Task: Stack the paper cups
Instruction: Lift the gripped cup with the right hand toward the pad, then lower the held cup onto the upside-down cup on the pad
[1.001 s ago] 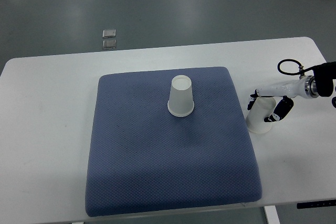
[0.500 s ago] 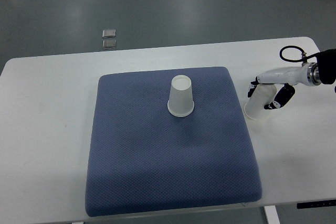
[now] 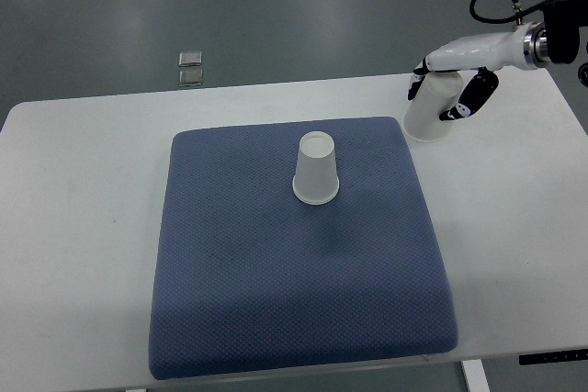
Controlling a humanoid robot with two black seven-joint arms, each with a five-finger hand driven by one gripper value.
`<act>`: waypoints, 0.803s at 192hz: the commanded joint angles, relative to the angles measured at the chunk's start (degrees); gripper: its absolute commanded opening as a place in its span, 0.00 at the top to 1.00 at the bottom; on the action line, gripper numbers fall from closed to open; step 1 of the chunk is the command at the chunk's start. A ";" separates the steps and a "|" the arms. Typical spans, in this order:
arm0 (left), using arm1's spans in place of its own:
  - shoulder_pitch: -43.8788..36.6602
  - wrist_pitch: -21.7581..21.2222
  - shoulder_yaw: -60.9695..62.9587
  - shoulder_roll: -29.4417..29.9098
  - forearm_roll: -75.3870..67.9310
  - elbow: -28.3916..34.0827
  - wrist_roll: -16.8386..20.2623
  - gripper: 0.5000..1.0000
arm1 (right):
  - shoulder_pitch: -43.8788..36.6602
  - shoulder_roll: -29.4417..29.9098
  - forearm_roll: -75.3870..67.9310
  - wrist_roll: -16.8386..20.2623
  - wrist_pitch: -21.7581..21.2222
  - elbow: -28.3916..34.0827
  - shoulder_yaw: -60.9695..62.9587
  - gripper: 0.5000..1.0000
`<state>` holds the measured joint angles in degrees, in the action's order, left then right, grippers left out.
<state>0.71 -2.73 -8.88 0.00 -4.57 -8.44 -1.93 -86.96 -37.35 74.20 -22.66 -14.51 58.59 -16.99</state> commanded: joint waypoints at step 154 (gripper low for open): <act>0.00 0.01 0.09 0.00 0.00 0.00 0.00 0.00 | -7.35 13.79 -4.15 -0.98 -4.56 1.88 0.82 0.67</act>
<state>0.70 -2.73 -8.85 0.00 -4.57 -8.44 -1.93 -94.49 -23.83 70.06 -23.64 -19.02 60.48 -16.17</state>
